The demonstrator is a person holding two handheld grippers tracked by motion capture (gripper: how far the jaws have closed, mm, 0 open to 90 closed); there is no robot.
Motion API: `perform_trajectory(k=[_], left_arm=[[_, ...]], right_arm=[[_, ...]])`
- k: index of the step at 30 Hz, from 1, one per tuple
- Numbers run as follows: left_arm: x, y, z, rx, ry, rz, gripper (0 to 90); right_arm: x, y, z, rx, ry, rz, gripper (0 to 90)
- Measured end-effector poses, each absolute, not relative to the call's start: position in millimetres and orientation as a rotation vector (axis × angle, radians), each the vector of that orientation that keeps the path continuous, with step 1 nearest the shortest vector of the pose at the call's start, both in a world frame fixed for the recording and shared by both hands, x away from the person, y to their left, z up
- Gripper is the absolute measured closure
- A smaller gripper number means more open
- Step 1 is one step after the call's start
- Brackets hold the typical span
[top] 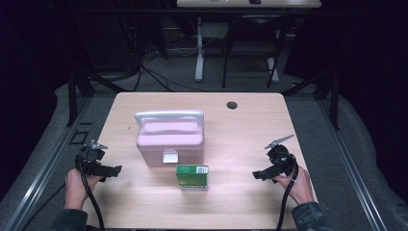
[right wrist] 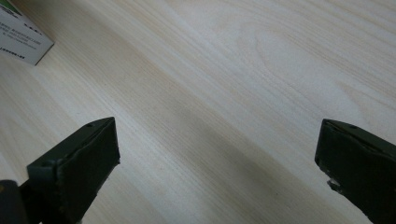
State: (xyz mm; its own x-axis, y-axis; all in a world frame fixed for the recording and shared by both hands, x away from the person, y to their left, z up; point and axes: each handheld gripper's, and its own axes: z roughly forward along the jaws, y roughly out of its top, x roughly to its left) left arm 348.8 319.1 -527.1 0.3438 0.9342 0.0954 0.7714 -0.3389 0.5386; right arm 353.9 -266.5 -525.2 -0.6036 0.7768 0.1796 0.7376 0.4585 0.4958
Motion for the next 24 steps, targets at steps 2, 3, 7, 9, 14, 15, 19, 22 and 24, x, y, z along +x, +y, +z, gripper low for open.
perform_trajectory(k=[2,3,7,9,14,15,19,22,24], left_arm=[[348.7,319.3,-526.4,2.215,1.495,0.548,0.4],[348.7,319.2,-526.3,2.214,1.495,0.547,0.4],[348.8,318.0,-525.9,2.222,1.483,0.544,0.4],[349.3,317.8,-525.8,2.232,1.476,0.545,0.4],[349.4,317.6,-526.6,2.234,1.478,0.531,0.4],[348.9,317.5,-526.9,2.238,1.474,0.531,0.4],[348.7,317.1,-526.7,2.230,1.478,0.533,0.4],[349.2,316.4,-527.3,2.241,1.472,0.527,0.4],[349.1,316.1,-527.4,2.244,1.470,0.523,0.4]], right_arm=[[353.8,-267.1,-524.8,1.361,2.622,0.830,0.0],[353.9,-267.6,-524.6,1.353,2.622,0.827,0.0],[353.1,-267.9,-523.9,1.363,2.618,0.832,0.0],[352.7,-268.1,-523.0,1.359,2.622,0.821,0.0],[350.6,-266.8,-519.1,1.352,2.620,0.820,0.0],[350.0,-265.0,-516.8,1.341,2.628,0.822,0.0],[347.1,-259.2,-511.3,1.297,2.649,0.792,0.0],[345.6,-255.4,-507.3,1.259,2.658,0.798,0.7],[345.1,-253.6,-505.0,1.240,2.665,0.798,0.6]])
